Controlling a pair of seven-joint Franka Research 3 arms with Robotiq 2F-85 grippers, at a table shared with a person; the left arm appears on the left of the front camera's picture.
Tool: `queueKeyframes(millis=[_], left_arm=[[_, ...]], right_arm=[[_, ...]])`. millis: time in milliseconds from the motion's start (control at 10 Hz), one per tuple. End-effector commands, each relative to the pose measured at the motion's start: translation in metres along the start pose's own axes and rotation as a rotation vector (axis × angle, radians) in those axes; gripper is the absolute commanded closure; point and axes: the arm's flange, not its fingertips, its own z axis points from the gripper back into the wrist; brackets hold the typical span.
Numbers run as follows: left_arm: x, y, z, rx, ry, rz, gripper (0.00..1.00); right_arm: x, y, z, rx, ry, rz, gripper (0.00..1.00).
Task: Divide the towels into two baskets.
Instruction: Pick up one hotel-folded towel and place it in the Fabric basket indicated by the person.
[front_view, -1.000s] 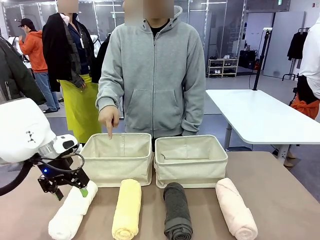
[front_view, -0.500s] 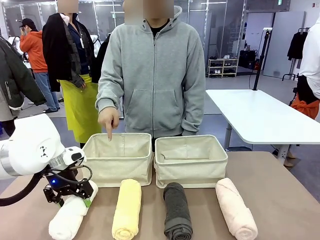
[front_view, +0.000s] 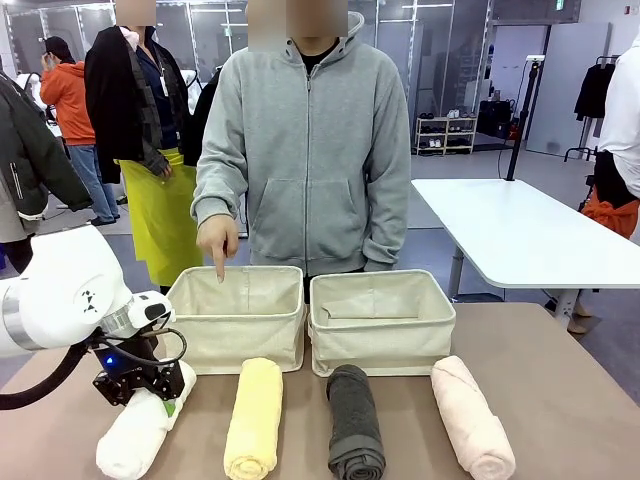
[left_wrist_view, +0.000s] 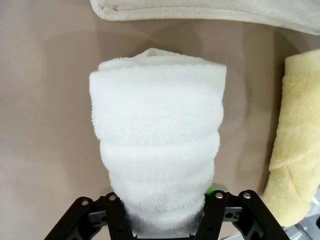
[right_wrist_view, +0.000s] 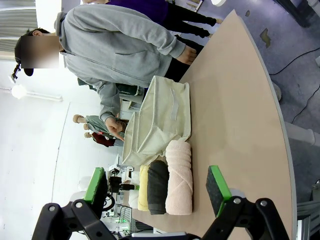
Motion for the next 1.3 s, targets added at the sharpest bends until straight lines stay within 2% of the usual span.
queueKeyframes(millis=[0,400,700,800,1100,1200], left_arm=[[-0.061,0.007,0.005,0.028,-0.054,-0.018,0.73],[-0.062,-0.007,0.075,0.021,-0.153,-0.088,0.73],[-0.065,-0.013,0.097,-0.010,-0.183,-0.104,0.73],[-0.015,-0.022,0.104,0.009,-0.180,-0.093,0.73],[-0.015,-0.022,0.104,0.009,-0.180,-0.093,0.73],[-0.017,-0.022,0.105,0.006,-0.168,-0.094,0.63]], right_arm=[[0.000,0.005,0.002,0.017,-0.012,-0.005,0.00],[0.000,0.005,0.002,0.017,-0.012,-0.005,0.00],[0.000,0.005,0.002,0.017,-0.012,-0.005,0.00],[0.000,0.005,0.002,0.017,-0.012,-0.005,0.00],[0.000,0.005,0.002,0.017,-0.012,-0.005,0.00],[0.000,0.005,0.002,0.017,-0.012,-0.005,0.00]])
